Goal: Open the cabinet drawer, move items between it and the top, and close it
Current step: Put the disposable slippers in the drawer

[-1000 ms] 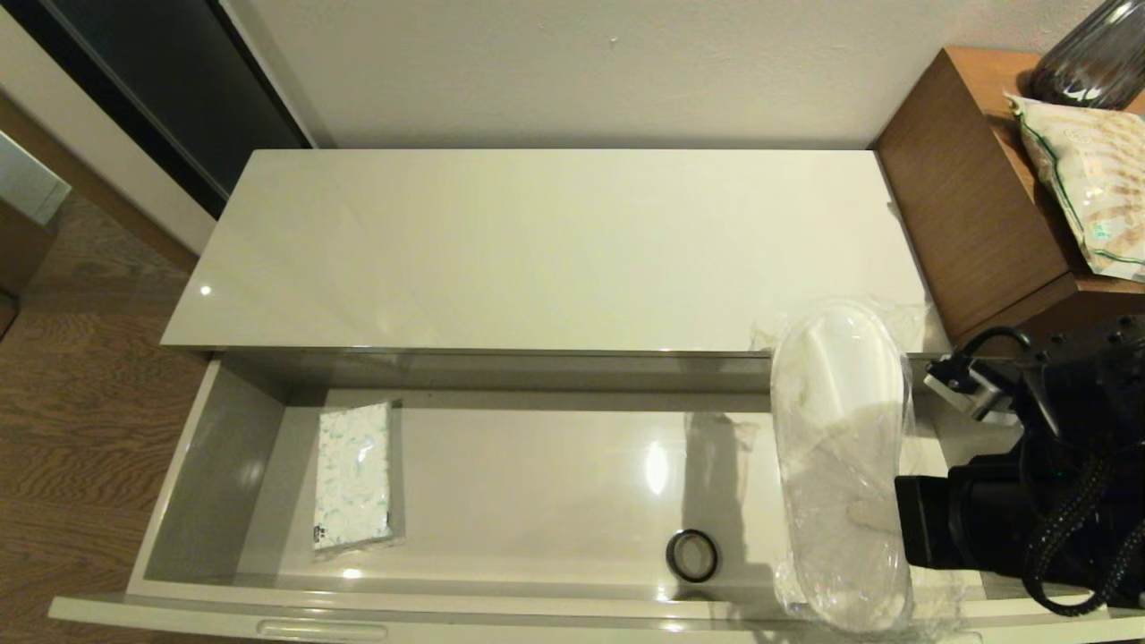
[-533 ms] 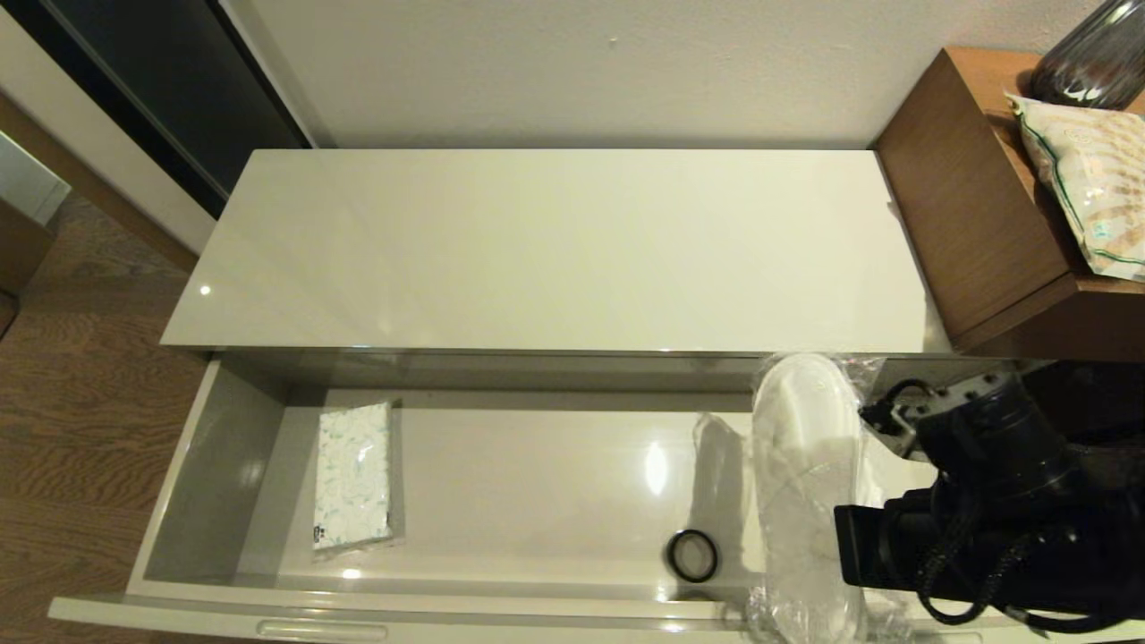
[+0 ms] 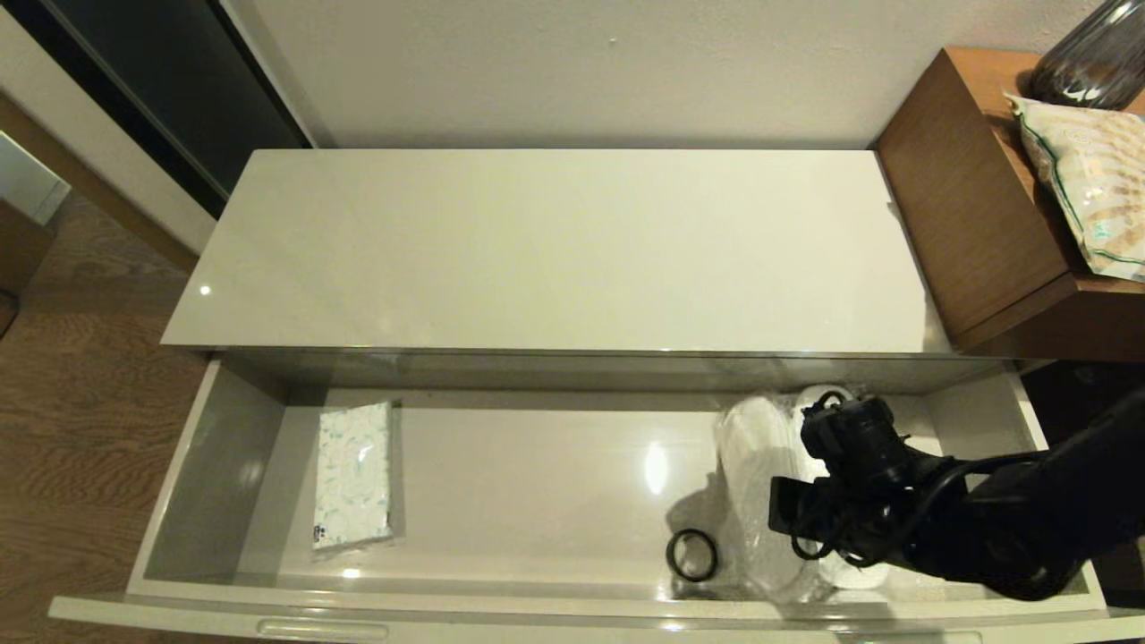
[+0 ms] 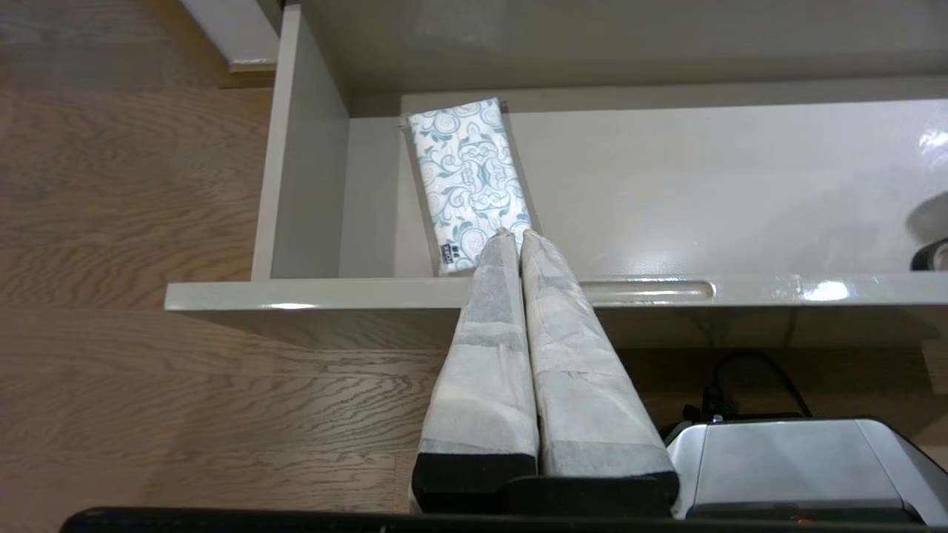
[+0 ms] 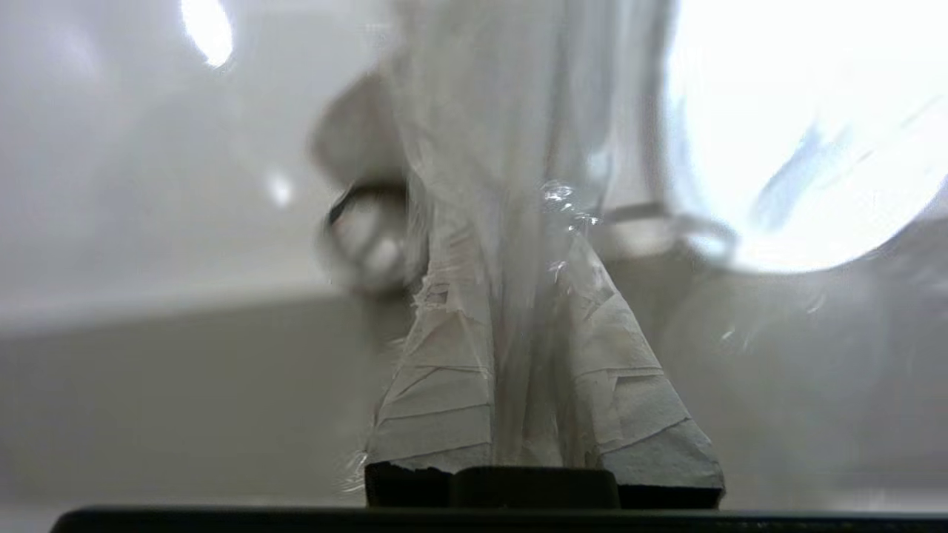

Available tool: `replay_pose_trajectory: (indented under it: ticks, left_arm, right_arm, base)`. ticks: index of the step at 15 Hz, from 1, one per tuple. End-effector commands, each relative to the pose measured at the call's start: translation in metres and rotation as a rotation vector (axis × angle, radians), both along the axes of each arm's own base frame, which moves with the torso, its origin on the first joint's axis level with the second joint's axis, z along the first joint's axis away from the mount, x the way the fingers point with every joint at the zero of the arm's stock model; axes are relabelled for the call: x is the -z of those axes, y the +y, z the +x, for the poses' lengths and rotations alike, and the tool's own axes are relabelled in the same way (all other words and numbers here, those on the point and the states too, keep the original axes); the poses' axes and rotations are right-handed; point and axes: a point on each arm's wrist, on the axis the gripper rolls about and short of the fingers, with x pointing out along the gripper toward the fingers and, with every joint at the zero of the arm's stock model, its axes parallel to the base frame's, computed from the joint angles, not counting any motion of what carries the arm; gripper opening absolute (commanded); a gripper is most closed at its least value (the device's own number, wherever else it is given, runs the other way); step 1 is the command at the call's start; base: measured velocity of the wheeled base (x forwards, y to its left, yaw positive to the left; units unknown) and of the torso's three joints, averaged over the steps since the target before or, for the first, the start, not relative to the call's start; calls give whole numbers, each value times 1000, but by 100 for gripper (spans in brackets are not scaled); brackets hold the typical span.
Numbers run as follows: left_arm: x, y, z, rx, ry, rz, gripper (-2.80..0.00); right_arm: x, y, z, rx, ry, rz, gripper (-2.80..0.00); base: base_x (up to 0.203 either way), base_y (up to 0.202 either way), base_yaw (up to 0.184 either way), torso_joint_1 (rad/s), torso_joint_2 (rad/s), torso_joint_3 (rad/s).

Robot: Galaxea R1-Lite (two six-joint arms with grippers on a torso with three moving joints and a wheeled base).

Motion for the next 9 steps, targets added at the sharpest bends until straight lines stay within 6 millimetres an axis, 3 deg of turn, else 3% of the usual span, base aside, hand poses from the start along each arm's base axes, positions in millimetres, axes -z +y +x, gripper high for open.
replay_pose_trajectory:
  ticks: [1,2,3,7,9]
  left_arm:
    - [0,0,0,0,2,1,-280]
    - [0,0,0,0,2,1,-280]
    - [0,0,0,0,1,1,-280]
    - [0,0,0,0,2,1,-280]
    - [0,0,0,-1,2,1,-280]
  right_arm:
    - [9,-10,22,69,5,-17,-280]
    - [7,-11,25,85,-8,-30,-280]
    - [4,-11,27,101,-24,-48,0]
    - [-23,-15,16,100,-74,-38,0]
    - [-48,-20,2,95,-97,-22,0]
  base:
    - [0,0,0,0,0,0]
    - [0,0,0,0,0,0]
    - [0,0,0,0,0,0]
    - [0,0,0,0,0,0]
    - [0,0,0,0,0,0]
